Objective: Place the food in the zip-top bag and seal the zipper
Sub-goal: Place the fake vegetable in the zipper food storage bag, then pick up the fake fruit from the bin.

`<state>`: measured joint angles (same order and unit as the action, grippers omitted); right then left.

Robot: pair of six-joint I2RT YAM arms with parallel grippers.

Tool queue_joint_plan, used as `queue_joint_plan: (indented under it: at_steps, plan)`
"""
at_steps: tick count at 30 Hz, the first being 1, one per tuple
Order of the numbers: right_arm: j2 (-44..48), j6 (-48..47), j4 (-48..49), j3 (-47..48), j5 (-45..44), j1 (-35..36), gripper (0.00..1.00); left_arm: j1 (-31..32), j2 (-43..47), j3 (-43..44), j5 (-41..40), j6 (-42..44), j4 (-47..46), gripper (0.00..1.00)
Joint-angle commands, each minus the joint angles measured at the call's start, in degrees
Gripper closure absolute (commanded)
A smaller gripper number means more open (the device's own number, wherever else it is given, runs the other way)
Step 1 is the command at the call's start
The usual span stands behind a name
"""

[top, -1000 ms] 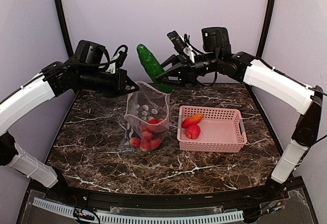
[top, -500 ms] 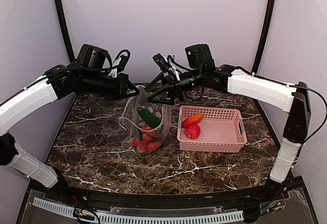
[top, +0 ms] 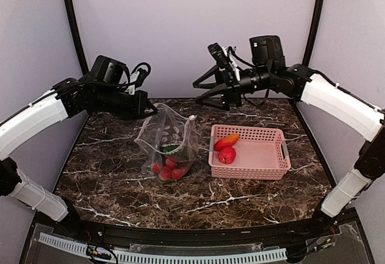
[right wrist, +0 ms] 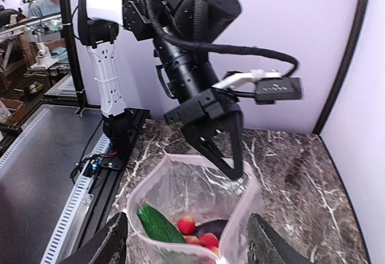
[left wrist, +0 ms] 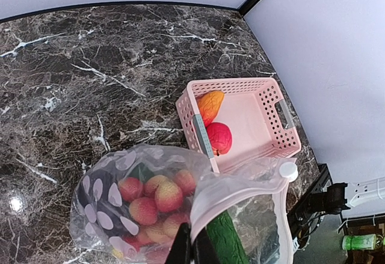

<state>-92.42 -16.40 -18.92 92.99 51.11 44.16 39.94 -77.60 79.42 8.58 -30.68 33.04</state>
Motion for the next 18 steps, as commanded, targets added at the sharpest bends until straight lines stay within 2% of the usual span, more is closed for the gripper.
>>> queue_joint_plan:
  at_steps: [1, 4, 7, 8, 10, 18]
  plan:
    - [5.72, -4.35, -5.92, -4.98, -3.36, -7.34, 0.37, -0.48, 5.13, 2.59, -1.37, 2.18, 2.55, 0.99]
    - [6.8, -8.8, -10.36, -8.42, -7.01, -12.55, 0.4, -0.48, 6.91, 2.6, -4.66, 4.35, 4.38, 0.99]
    - [7.44, -12.95, -12.89, -12.68, -15.45, -13.62, 0.42, -0.48, 1.5, 3.66, -7.76, 7.62, 11.93, 0.99]
    - [7.95, -13.64, -12.89, -14.39, -17.96, -13.7, 0.43, -0.37, 0.22, 4.22, -5.76, 7.86, 15.78, 0.99]
    - [8.38, -13.76, -12.83, -17.87, -20.9, -13.9, 0.44, 0.74, -1.44, 4.6, -3.79, 8.48, 17.76, 0.99]
    - [3.59, -16.66, -16.98, -21.11, -23.32, -13.92, 0.49, 2.02, 2.91, 3.47, -5.55, 10.09, 13.75, 0.99]
